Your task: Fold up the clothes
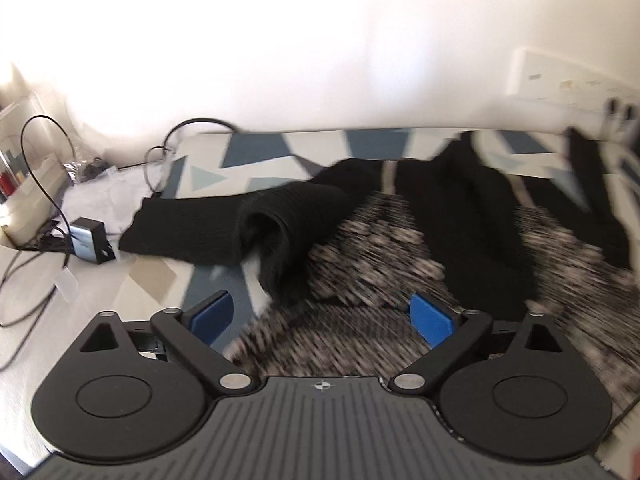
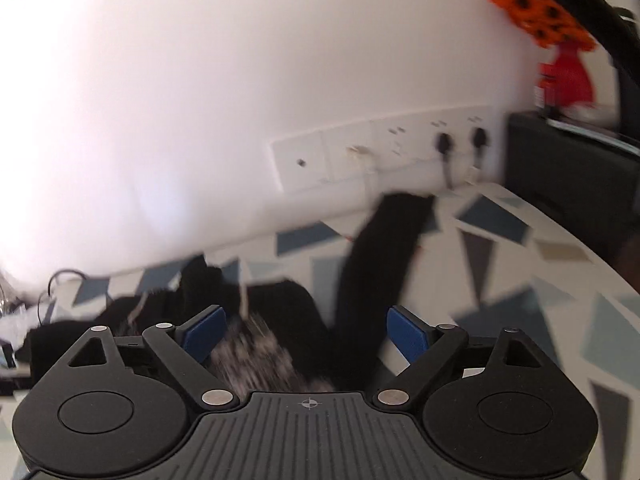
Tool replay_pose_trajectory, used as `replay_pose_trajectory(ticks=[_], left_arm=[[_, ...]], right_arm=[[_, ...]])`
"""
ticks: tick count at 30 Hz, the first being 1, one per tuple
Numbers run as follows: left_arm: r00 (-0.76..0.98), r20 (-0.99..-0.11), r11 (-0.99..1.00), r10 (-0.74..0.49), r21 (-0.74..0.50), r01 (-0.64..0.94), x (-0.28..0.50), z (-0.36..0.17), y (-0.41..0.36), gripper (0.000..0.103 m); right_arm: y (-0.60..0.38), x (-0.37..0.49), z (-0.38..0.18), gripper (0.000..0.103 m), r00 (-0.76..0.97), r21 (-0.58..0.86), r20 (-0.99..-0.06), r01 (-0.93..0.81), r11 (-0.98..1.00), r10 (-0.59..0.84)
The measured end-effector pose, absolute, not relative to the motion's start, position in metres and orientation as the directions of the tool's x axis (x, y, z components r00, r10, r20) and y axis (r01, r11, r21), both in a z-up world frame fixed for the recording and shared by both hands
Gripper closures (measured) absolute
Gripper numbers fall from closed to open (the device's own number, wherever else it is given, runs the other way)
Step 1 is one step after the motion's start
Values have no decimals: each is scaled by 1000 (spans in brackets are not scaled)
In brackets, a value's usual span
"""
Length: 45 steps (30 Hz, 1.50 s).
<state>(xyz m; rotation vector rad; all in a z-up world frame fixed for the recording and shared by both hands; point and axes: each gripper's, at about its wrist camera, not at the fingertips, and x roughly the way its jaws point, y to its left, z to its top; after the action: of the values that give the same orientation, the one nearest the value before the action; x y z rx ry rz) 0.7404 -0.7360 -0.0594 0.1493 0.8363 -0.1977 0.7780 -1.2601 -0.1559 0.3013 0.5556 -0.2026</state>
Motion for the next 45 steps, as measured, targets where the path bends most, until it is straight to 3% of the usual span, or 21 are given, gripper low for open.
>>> replay_pose_trajectory(ticks=[4,8,17,19,21,23,27,29,31,32,33,34,41,43,45], left_arm=[[629,-766,962,-130,57,268,706,-59,-737,5],[582,-804,966,-118,43,256,682,-72,-735,5],[477,-867,971,-142,-29,236,645,-98,-734,5],[463,-873,975,-152,-55,217,644,-103,-734,5],[460,-873,977,-161,-77,197,646,-106,-736,5],[476,-863,978,-168,-87,188,647,-108,-741,5],[520,-843,980,-136,-40,192,654,-108,-756,5],[538,-831,977,-142,-30,211,658,-107,-763,12],[540,-823,968,-177,-46,249,663,-107,-769,42],[530,-824,961,-201,-62,268,666,-107,-772,52],[514,-828,955,-223,-79,286,671,-107,-775,74],[502,-832,949,-238,-89,302,674,-106,-779,87],[577,-789,933,-211,13,360,706,-88,-815,89],[563,-796,933,-223,-7,359,724,-84,-828,89],[535,-787,914,-308,-91,394,732,-71,-836,85]], right_arm=[[-1261,712,-174,18,781,179,-606,319,931,-151],[-1257,692,-200,23,711,187,-696,314,931,-101],[-1221,722,-229,24,696,168,-717,126,978,34],[-1219,732,-232,37,700,196,-710,104,975,68],[-1226,745,-228,75,702,270,-700,90,959,132],[-1234,756,-221,89,706,345,-682,81,935,190],[-1250,764,-194,92,760,435,-607,72,898,233],[-1256,763,-182,92,779,461,-575,55,886,251],[-1261,763,-174,92,783,471,-564,42,881,264],[-1263,762,-170,92,783,477,-559,35,878,272],[-1264,760,-166,92,783,485,-555,30,874,281],[-1266,757,-162,92,782,492,-552,26,870,289],[-1296,740,-144,92,803,510,-527,38,859,278],[-1302,753,-145,93,816,495,-523,53,867,248],[-1300,770,-142,93,830,479,-509,53,876,228]])
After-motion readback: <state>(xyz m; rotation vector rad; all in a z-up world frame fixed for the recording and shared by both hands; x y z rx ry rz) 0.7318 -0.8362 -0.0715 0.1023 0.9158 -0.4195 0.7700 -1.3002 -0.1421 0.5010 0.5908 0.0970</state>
